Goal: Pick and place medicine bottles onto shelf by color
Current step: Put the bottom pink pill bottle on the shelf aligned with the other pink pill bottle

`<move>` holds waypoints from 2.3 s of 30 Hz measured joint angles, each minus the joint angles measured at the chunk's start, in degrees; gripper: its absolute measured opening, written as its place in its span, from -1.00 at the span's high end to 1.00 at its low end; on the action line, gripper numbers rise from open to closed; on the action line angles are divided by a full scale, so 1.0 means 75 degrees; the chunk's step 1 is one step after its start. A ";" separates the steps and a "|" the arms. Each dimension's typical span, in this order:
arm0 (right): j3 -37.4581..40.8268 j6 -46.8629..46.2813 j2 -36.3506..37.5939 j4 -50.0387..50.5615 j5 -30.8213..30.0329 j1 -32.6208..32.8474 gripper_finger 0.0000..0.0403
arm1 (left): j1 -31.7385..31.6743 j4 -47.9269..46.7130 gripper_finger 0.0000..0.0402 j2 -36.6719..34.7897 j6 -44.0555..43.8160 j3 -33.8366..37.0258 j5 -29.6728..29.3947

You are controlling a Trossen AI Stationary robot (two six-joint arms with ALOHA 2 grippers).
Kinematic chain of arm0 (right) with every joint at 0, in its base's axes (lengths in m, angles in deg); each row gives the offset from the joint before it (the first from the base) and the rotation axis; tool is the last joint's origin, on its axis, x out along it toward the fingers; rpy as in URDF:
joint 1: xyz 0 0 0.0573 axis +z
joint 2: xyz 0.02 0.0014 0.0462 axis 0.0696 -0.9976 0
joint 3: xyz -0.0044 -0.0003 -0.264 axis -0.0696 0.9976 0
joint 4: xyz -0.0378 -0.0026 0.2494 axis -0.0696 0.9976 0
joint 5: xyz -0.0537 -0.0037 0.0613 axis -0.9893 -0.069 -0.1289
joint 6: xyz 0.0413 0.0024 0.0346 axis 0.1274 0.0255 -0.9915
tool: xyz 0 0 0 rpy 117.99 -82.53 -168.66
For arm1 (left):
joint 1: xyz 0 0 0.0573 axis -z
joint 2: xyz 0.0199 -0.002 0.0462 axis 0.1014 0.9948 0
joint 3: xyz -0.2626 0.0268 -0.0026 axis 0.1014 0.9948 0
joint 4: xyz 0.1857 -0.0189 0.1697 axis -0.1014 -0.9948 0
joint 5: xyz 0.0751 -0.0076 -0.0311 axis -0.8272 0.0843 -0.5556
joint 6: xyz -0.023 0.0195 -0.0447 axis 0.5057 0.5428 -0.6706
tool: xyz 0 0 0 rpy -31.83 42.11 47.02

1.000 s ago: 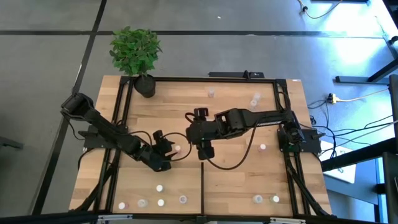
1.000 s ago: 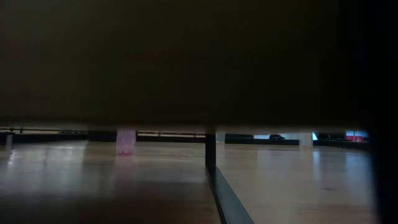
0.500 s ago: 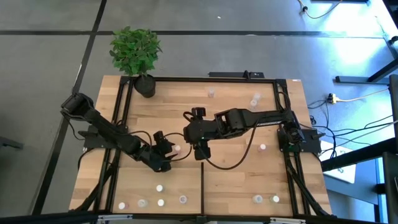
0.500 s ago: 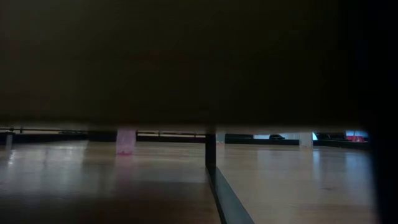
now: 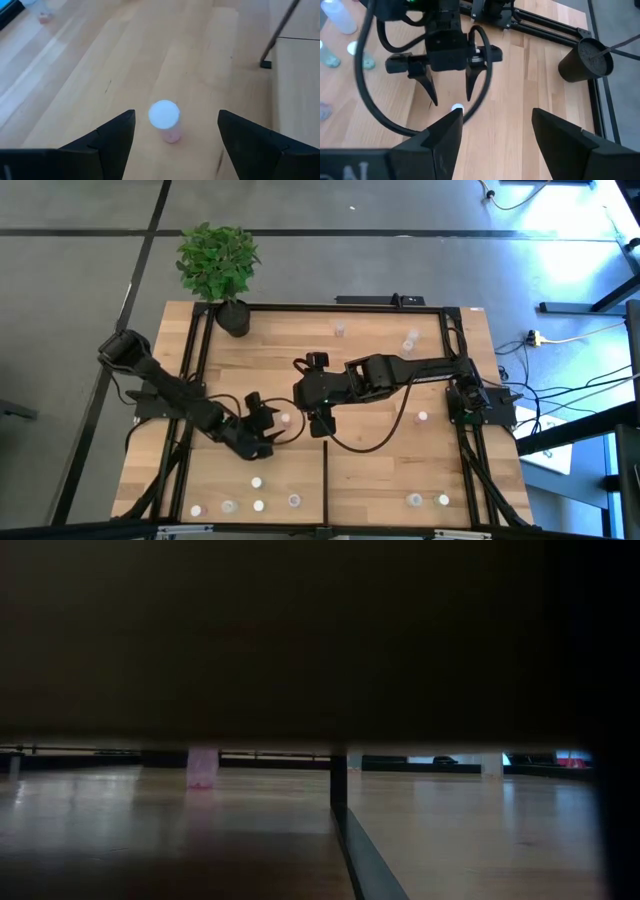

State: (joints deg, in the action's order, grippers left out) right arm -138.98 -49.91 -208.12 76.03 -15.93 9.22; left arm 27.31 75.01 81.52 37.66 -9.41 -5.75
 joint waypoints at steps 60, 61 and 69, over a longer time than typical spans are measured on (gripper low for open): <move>0.0000 -0.0004 0.0000 -0.0044 0.0000 0.0000 -0.19 | -0.1105 0.1385 -0.39 0.0670 -0.0166 0.0490 0.0828; 0.0000 -0.0011 0.0000 -0.0047 0.0000 0.0002 -0.19 | -0.1130 0.1393 -0.39 0.0670 -0.0166 0.0490 0.0901; 0.0000 -0.0013 0.0000 -0.0044 0.0000 0.0003 -0.19 | -0.1254 0.1437 -0.38 0.0670 -0.0166 0.0490 0.1103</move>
State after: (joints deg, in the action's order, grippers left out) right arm -138.98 -50.00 -208.12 75.70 -15.93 9.24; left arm 17.91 85.78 86.54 36.42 -5.74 2.52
